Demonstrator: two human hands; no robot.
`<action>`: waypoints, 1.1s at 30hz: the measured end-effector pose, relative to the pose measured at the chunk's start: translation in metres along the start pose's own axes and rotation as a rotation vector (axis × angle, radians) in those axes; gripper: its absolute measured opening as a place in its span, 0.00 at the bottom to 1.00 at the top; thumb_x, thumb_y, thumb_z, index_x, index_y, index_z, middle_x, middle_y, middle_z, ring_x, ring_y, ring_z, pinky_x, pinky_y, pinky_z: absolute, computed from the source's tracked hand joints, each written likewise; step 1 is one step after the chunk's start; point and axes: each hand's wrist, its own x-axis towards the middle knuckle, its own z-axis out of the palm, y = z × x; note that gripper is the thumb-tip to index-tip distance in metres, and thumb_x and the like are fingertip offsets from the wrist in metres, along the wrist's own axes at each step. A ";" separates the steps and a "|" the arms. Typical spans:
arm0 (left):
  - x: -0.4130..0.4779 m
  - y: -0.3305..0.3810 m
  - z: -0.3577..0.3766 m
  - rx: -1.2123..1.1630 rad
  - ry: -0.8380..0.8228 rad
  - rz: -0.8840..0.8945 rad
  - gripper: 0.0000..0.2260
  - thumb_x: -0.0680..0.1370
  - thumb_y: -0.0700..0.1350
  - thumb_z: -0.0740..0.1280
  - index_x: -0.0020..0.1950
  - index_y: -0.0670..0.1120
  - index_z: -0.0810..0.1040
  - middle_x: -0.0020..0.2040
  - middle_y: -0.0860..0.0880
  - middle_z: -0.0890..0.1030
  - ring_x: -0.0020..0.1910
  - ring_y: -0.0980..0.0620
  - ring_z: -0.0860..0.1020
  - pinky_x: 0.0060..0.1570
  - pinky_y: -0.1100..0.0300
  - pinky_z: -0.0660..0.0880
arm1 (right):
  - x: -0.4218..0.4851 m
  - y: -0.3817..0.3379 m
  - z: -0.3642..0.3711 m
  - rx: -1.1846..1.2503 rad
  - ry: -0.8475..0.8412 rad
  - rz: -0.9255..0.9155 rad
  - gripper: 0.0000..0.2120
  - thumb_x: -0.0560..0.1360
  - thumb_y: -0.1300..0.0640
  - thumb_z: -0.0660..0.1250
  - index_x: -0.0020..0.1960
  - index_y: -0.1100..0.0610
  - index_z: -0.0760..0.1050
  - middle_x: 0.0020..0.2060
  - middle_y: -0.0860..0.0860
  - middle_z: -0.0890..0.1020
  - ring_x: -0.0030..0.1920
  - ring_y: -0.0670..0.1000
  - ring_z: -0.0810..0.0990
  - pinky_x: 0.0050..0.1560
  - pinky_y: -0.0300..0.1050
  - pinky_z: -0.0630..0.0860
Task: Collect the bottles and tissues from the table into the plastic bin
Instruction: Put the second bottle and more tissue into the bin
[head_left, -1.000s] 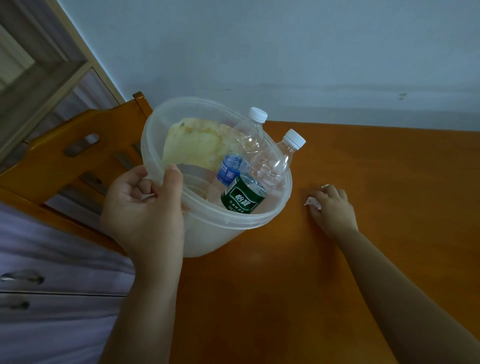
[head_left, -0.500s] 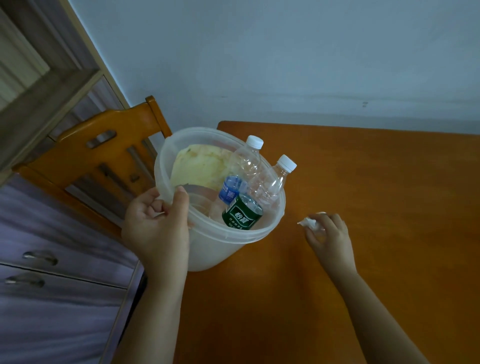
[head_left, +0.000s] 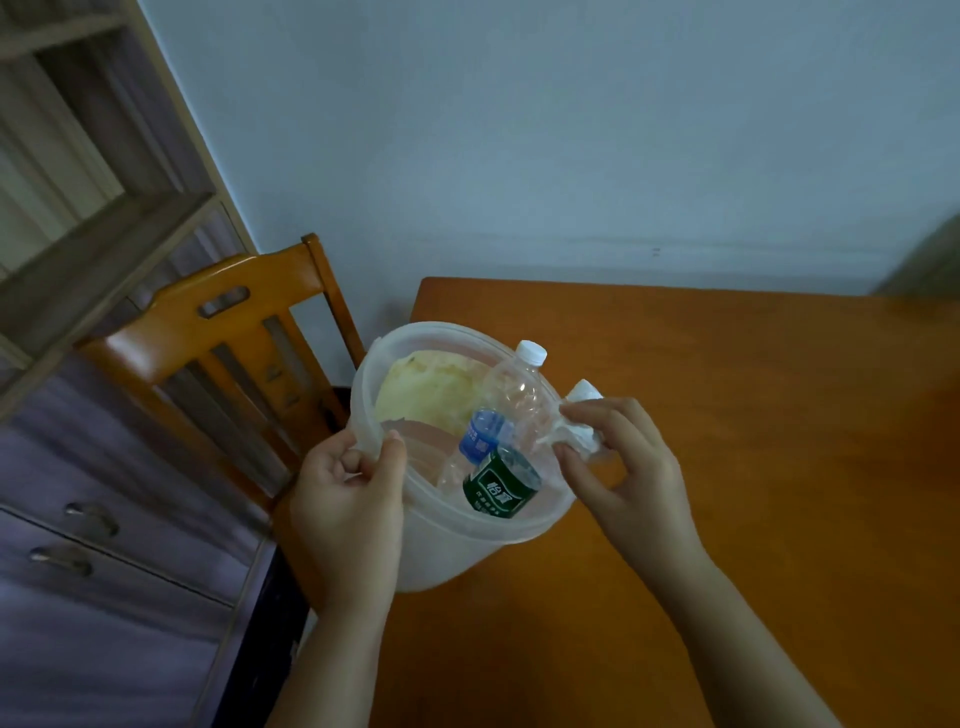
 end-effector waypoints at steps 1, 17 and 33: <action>-0.004 0.001 -0.004 -0.008 -0.013 0.006 0.13 0.72 0.46 0.71 0.53 0.42 0.79 0.35 0.50 0.80 0.29 0.64 0.77 0.28 0.72 0.73 | -0.003 -0.008 0.001 0.005 -0.021 -0.007 0.12 0.70 0.57 0.68 0.54 0.54 0.76 0.50 0.47 0.77 0.52 0.46 0.74 0.49 0.39 0.74; -0.041 0.010 -0.059 -0.206 -0.044 -0.027 0.06 0.74 0.43 0.70 0.42 0.55 0.79 0.31 0.55 0.82 0.30 0.62 0.80 0.25 0.71 0.72 | -0.055 -0.070 -0.002 -0.213 -0.034 0.009 0.17 0.70 0.53 0.67 0.59 0.52 0.73 0.55 0.46 0.75 0.54 0.47 0.74 0.46 0.46 0.79; -0.097 0.013 -0.091 -0.220 -0.196 -0.031 0.09 0.76 0.40 0.66 0.38 0.51 0.80 0.33 0.48 0.81 0.28 0.60 0.79 0.25 0.71 0.72 | -0.157 -0.064 -0.046 -0.434 0.090 0.251 0.20 0.71 0.45 0.64 0.60 0.52 0.71 0.55 0.48 0.75 0.52 0.44 0.73 0.42 0.31 0.67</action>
